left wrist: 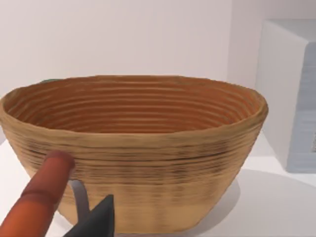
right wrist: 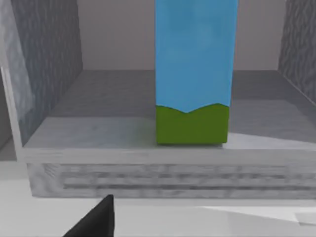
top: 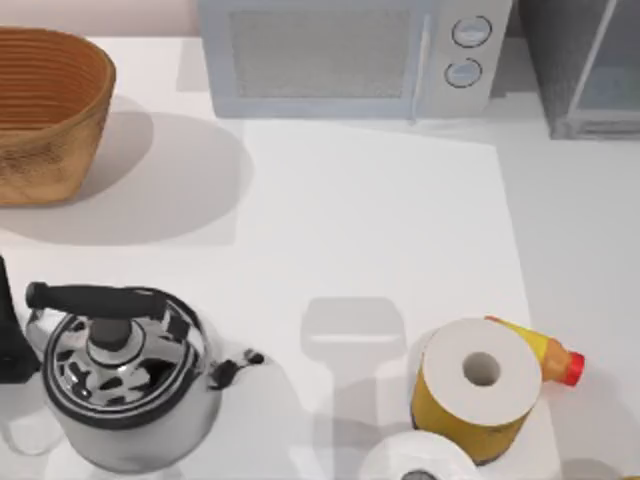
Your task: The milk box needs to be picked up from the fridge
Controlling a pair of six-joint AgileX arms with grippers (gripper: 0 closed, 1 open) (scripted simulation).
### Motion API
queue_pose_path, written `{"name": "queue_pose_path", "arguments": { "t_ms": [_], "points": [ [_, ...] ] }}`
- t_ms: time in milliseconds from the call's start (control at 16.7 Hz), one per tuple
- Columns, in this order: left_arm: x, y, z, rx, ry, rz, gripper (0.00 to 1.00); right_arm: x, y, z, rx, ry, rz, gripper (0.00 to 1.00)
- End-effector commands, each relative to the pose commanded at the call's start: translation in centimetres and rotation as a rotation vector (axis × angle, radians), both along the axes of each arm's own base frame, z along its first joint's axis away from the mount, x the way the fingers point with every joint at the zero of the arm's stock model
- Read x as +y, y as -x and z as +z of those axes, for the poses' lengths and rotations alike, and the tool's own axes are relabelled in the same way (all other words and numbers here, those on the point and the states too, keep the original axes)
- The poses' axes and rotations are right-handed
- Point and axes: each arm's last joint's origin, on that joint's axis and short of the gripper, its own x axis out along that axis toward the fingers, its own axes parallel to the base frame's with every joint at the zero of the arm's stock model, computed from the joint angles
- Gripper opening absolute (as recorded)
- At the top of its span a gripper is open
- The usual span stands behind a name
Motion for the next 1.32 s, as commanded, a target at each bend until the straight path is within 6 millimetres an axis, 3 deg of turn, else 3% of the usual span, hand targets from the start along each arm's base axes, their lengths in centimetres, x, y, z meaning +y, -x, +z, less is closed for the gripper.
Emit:
{"name": "queue_pose_path", "arguments": {
  "t_ms": [180,360,720,900,1080,1320],
  "points": [
    [0.0,0.0,0.0,0.0,0.0,0.0,1.0,0.1,-0.4,-0.2,0.011,-0.004,0.009,1.0],
    [0.0,0.0,0.0,0.0,0.0,0.0,1.0,-0.1,-3.1,-0.8,0.034,-0.009,0.035,1.0],
    [0.0,0.0,0.0,0.0,0.0,0.0,1.0,-0.1,-14.3,0.2,-0.012,0.007,0.051,1.0],
    [0.0,0.0,0.0,0.0,0.0,0.0,1.0,0.4,-18.3,0.5,-0.004,0.003,0.022,1.0],
    [0.0,0.0,0.0,0.0,0.0,0.0,1.0,0.6,-19.8,0.8,0.002,0.004,-0.009,1.0],
    [0.0,0.0,0.0,0.0,0.0,0.0,1.0,0.4,-19.7,1.0,-0.003,0.005,-0.013,1.0]
  ]
}}
